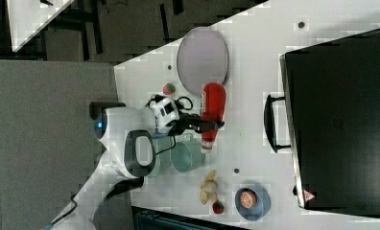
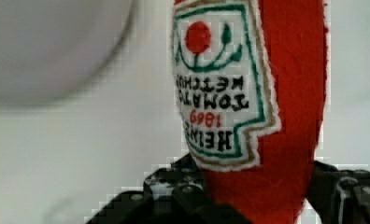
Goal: Pick ketchup from strainer and place it on the table
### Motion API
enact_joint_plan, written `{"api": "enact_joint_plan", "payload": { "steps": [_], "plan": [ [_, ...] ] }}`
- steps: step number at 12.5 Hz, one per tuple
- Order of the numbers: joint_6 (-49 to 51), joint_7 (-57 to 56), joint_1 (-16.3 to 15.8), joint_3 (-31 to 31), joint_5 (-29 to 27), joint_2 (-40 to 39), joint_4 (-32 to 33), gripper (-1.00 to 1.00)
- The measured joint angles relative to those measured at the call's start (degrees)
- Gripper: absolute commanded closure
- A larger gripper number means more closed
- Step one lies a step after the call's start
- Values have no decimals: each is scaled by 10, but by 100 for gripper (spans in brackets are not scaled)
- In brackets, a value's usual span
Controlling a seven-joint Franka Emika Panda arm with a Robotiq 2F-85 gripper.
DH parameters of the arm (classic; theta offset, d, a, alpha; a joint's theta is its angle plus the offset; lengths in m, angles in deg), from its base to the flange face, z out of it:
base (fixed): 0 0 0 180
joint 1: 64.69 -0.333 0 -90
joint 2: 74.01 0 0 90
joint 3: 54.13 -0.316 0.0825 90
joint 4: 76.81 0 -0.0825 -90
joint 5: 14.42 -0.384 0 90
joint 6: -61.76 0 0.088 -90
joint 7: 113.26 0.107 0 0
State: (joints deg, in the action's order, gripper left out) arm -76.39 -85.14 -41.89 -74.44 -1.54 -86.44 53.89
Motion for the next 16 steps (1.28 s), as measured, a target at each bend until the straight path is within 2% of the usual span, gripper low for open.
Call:
{"api": "enact_joint_plan", "payload": {
  "steps": [3, 6, 7, 12, 14, 16],
  "plan": [
    [-25, -8, -1, -11, -1, -26, 25, -27],
    [-43, -8, -6, -8, -3, -50, 27, -90],
    [-59, -8, -4, -7, -3, -55, 30, -100],
    [-30, -8, 0, 0, -6, -43, 17, -100],
    [25, -5, -2, -1, -26, -11, -12, -100],
    [95, 5, -3, 0, -79, 25, -69, -100]
  ]
}}
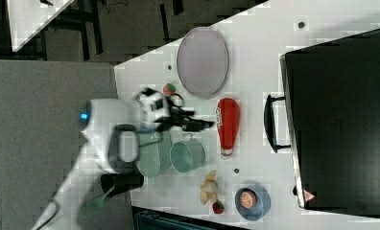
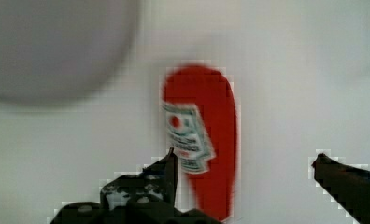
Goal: Pick ketchup from strainer and place it on the table
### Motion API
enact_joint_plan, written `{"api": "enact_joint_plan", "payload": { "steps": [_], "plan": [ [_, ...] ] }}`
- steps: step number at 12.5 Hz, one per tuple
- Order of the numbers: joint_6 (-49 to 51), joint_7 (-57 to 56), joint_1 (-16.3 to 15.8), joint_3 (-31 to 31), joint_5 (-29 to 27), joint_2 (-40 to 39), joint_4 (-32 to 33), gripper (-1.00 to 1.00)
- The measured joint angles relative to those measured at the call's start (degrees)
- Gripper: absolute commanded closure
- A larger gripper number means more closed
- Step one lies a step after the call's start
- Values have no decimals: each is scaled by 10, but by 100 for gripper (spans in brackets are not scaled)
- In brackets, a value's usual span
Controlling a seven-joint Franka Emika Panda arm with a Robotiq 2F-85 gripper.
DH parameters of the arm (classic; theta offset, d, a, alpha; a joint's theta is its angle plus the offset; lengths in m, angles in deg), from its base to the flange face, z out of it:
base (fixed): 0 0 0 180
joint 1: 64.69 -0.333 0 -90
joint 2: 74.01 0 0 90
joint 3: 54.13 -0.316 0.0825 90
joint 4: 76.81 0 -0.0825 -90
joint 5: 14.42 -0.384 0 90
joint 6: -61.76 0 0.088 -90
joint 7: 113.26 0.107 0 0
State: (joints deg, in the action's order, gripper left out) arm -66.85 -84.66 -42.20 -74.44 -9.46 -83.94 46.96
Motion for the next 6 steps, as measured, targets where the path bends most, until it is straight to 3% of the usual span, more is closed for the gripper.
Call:
{"api": "enact_joint_plan", "payload": {
  "steps": [2, 6],
  "plan": [
    [69, 12, 1, -3, -39, 31, -75, -100],
    [215, 60, -1, -6, -54, 63, -232, -100]
  ]
}}
